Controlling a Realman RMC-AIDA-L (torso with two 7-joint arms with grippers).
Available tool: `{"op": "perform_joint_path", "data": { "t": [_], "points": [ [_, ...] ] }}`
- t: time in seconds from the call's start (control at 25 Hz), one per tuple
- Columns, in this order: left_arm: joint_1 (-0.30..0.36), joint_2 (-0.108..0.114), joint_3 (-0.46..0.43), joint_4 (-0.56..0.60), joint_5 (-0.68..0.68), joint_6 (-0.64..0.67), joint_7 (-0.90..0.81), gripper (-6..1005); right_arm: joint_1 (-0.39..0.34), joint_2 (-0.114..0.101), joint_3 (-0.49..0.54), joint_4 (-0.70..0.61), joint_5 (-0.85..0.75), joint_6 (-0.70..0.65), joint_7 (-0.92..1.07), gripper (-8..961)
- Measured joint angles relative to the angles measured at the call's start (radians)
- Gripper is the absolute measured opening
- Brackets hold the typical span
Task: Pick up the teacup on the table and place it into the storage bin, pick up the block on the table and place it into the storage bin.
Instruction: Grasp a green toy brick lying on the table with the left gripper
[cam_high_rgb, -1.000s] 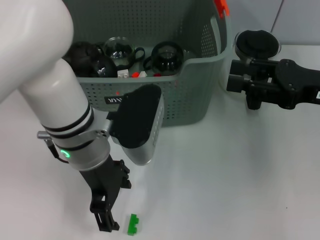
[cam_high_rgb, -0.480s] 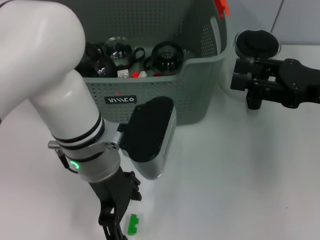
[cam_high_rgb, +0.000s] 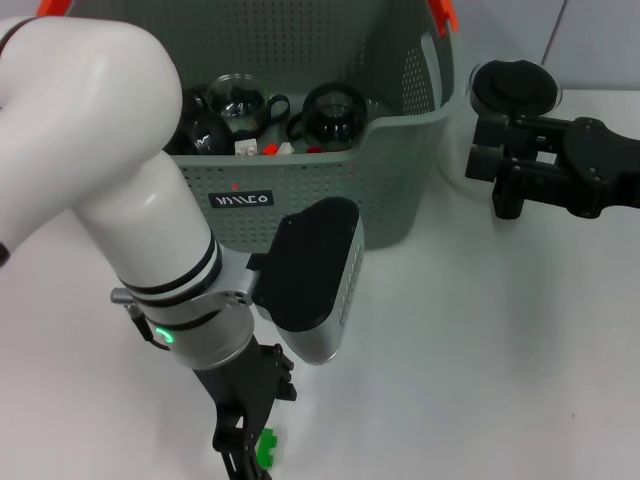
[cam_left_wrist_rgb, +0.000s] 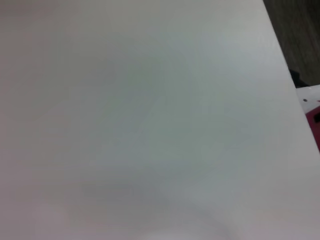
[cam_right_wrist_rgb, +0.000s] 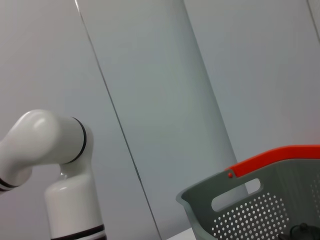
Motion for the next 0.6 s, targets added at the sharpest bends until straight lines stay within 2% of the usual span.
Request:
{"op": "perform_joint_path", "data": {
  "t": [0.6],
  "points": [
    [-0.006,0.000,0.043,-0.061,-0.005,-0.068,-0.006,949,-0.008,-0.003,0.000,0.000,0.000,0.001,-0.012,592]
  ]
}}
